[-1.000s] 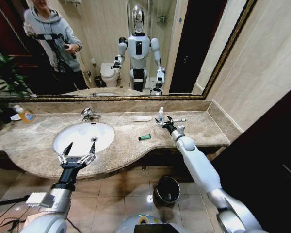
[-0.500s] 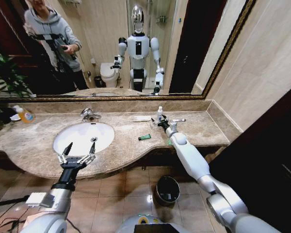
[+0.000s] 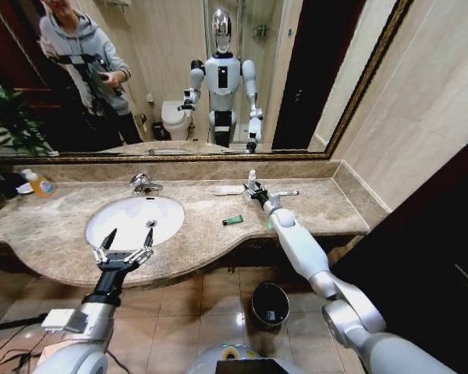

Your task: Pick up the trash from the sink and place it in the trash bin.

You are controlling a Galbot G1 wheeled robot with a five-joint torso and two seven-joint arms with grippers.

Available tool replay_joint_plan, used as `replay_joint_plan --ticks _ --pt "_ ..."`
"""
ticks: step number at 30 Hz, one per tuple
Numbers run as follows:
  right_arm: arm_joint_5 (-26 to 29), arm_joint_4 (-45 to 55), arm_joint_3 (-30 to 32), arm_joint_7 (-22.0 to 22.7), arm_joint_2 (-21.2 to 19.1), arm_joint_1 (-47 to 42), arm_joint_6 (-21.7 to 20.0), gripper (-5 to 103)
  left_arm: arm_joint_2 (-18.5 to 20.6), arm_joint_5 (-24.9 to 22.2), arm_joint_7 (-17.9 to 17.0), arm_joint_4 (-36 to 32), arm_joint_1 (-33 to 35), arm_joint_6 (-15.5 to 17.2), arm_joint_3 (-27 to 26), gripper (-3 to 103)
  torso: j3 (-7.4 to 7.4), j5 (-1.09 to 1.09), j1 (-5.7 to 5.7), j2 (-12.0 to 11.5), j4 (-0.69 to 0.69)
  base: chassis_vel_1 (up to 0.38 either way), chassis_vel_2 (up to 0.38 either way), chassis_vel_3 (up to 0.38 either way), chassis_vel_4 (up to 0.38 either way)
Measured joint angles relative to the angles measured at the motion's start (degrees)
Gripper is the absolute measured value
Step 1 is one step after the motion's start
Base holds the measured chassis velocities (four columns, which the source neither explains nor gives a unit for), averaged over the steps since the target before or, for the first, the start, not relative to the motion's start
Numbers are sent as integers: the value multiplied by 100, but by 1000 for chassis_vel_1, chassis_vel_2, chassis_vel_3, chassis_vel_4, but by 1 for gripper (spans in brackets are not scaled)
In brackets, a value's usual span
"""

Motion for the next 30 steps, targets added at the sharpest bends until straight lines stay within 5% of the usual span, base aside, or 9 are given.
replay_joint_plan --ticks 12,20,30 --pt "-22 205 52 -3 -2 -126 -30 14 0 0 0 0 0 0 0 100 0 0 0 0 0 0 0 0 0" --pt "15 608 81 56 -179 -303 -163 12 0 0 0 0 0 0 0 100 0 0 0 0 0 0 0 0 0" --pt "422 2615 375 297 -1010 -1362 -618 12 -1 0 0 0 0 0 0 100 -1 1 0 0 1 0 0 0 0"
